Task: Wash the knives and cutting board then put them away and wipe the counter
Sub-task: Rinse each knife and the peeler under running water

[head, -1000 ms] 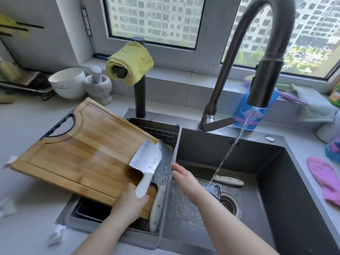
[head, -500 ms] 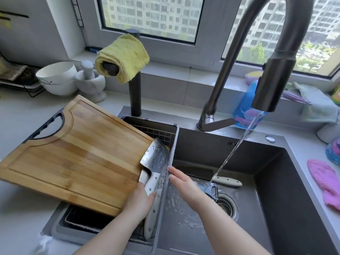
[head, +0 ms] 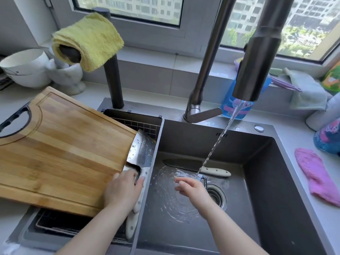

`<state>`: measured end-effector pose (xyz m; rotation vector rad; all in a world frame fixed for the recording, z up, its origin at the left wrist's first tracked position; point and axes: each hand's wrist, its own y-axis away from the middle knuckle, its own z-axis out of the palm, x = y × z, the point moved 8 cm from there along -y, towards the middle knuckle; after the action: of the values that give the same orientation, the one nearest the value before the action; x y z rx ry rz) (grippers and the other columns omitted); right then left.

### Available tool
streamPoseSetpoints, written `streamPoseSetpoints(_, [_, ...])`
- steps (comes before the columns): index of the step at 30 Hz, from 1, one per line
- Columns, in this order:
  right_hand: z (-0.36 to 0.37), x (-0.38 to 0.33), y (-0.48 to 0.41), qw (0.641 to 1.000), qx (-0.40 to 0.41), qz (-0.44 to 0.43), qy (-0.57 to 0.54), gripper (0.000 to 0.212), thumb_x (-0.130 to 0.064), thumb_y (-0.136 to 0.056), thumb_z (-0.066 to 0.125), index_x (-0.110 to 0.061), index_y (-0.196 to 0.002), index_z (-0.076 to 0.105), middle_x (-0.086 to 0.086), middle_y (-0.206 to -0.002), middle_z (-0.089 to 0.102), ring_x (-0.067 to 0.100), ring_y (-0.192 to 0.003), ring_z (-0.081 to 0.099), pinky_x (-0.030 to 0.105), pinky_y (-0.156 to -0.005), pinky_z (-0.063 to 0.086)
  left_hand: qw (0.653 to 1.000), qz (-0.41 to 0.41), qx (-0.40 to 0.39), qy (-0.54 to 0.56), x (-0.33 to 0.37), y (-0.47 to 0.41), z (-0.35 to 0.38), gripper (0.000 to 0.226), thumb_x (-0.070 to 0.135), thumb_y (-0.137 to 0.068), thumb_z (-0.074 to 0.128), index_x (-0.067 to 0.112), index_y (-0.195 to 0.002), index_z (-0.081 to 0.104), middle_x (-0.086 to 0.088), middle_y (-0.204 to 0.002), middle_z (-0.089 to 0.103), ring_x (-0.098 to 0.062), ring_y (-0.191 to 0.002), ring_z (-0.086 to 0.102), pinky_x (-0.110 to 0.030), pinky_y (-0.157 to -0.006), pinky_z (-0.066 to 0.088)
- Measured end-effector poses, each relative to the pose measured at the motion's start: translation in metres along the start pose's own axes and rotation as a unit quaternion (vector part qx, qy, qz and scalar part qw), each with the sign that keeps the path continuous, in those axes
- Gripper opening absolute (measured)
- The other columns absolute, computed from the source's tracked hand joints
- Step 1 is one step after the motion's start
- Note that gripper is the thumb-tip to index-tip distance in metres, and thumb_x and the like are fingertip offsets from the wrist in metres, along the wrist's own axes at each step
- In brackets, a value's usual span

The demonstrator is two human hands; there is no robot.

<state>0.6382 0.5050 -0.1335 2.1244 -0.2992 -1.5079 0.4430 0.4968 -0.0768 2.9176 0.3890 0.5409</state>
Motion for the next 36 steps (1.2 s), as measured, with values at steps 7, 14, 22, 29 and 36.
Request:
streamPoseSetpoints(7, [-0.076, 0.069, -0.012, 0.988, 0.113, 0.106, -0.017, 0.018, -0.001, -0.092, 0.044, -0.007, -0.097, 0.06, -0.002, -0.074, 0.056, 0.007, -0.06, 0.049, 0.011, -0.054, 0.038, 0.994, 0.102, -0.008, 0.029, 0.075, -0.013, 0.017, 0.057, 0.035, -0.095, 0.04, 0.02, -0.146, 0.018, 0.002, -0.155, 0.01, -0.017, -0.143, 0.007, -0.031, -0.113, 0.019])
streamPoseSetpoints(14, [-0.117, 0.087, -0.051, 0.97, 0.091, 0.152, 0.165, 0.038, -0.002, -0.091, 0.044, 0.001, -0.128, 0.048, 0.017, -0.124, 0.058, 0.027, -0.101, 0.059, 0.026, -0.079, 0.044, 0.983, 0.133, -0.045, -0.116, 0.084, -0.016, 0.042, 0.063, 0.039, -0.094, 0.036, 0.026, -0.147, 0.006, 0.005, -0.156, -0.01, -0.021, -0.142, -0.017, -0.033, -0.116, 0.011])
streamPoseSetpoints(22, [-0.13, 0.078, -0.112, 0.864, 0.055, 0.099, 0.491, 0.053, -0.009, -0.093, 0.035, -0.013, -0.144, 0.023, 0.009, -0.155, 0.013, 0.03, -0.141, 0.016, 0.036, -0.113, 0.022, 0.989, 0.147, 0.012, 0.017, 0.078, -0.02, 0.039, 0.063, 0.017, -0.081, 0.059, 0.019, -0.14, 0.037, 0.0, -0.154, 0.019, -0.016, -0.143, 0.002, -0.037, -0.112, 0.021])
streamPoseSetpoints(29, [-0.128, 0.064, -0.141, 0.783, 0.065, 0.05, 0.617, 0.049, -0.007, -0.092, 0.031, -0.012, -0.141, 0.027, 0.011, -0.147, 0.03, 0.03, -0.136, 0.026, 0.04, -0.112, 0.019, 0.976, 0.201, 0.067, -0.046, 0.08, -0.024, 0.04, 0.058, 0.027, -0.049, 0.06, 0.016, -0.106, 0.066, -0.006, -0.117, 0.065, -0.022, -0.12, 0.035, -0.04, -0.071, 0.054])
streamPoseSetpoints(36, [-0.114, 0.074, -0.146, 0.716, 0.048, 0.05, 0.695, 0.039, -0.015, -0.095, 0.032, -0.013, -0.134, 0.038, 0.01, -0.138, 0.04, 0.028, -0.128, 0.033, 0.036, -0.107, 0.024, 0.972, 0.204, 0.089, -0.077, 0.082, -0.026, 0.04, 0.057, 0.029, -0.046, 0.06, 0.015, -0.101, 0.069, -0.004, -0.111, 0.067, -0.023, -0.117, 0.037, -0.038, -0.074, 0.054])
